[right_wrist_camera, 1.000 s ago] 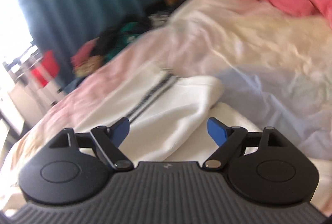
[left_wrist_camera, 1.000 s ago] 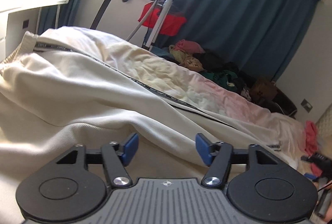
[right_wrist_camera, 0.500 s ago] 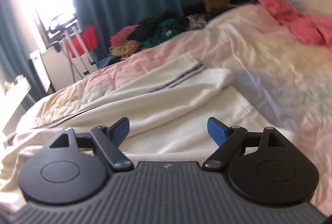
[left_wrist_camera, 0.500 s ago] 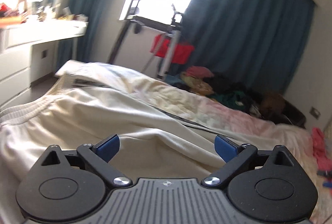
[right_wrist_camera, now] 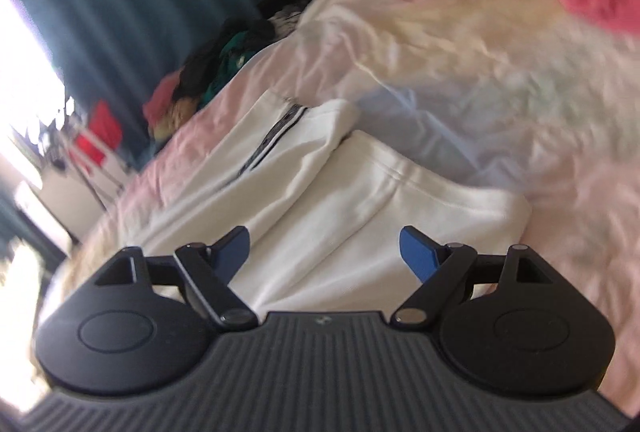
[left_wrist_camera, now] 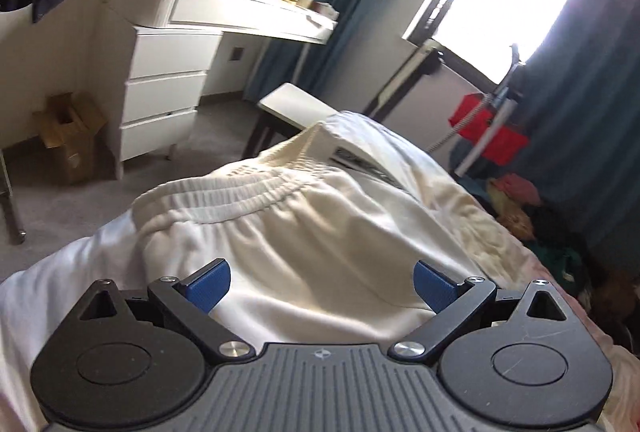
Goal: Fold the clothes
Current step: 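Open both tools and release the sweatpants, then grasp the ribbed waistband with the left tool while the right tool grasps the leg hem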
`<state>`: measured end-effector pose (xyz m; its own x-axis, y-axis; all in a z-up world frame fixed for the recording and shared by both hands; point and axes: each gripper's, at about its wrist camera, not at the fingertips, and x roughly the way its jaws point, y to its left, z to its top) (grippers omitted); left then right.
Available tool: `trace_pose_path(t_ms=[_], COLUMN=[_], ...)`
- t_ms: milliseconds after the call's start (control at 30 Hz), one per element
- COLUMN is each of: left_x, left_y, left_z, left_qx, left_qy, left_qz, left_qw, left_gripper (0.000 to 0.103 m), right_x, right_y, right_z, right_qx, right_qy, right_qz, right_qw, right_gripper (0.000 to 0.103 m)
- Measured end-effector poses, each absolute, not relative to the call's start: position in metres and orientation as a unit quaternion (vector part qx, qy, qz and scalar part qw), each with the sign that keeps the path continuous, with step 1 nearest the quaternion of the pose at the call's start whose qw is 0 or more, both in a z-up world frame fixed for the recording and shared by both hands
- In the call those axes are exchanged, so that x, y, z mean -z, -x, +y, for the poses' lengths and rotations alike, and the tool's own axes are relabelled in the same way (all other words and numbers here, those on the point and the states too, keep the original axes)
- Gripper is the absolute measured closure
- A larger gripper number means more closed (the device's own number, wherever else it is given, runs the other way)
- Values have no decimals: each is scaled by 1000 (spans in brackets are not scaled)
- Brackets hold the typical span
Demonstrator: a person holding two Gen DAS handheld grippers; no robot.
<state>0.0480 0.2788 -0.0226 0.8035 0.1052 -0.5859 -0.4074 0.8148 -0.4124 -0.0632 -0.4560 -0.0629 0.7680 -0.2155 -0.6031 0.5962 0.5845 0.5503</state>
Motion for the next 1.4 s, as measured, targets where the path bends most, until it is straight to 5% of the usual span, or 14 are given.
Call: trace_pose_path(t_ms=[700, 933, 1100, 1267, 1400], left_x=[54, 79, 82, 99, 102], left_y=[6, 14, 8, -5, -4], left_z=[345, 367, 368, 366, 362], left_qx=[-216, -200, -168, -119, -126], left_qy=[444, 517, 527, 570, 565], left_qz=[276, 265, 238, 240, 248], left_qw=[825, 789, 798, 777, 777], left_gripper=[4, 7, 15, 28, 62], right_x=[153, 167, 171, 167, 152], right_y=[113, 91, 79, 83, 84], right_z=[-504, -517, -529, -535, -535], right_qx=[262, 291, 314, 303, 296], right_qy=[-659, -668, -643, -642, -624], right_qz=[240, 225, 215, 193, 174], right_qw=[663, 647, 664, 677, 702], right_gripper=[20, 38, 90, 94, 94])
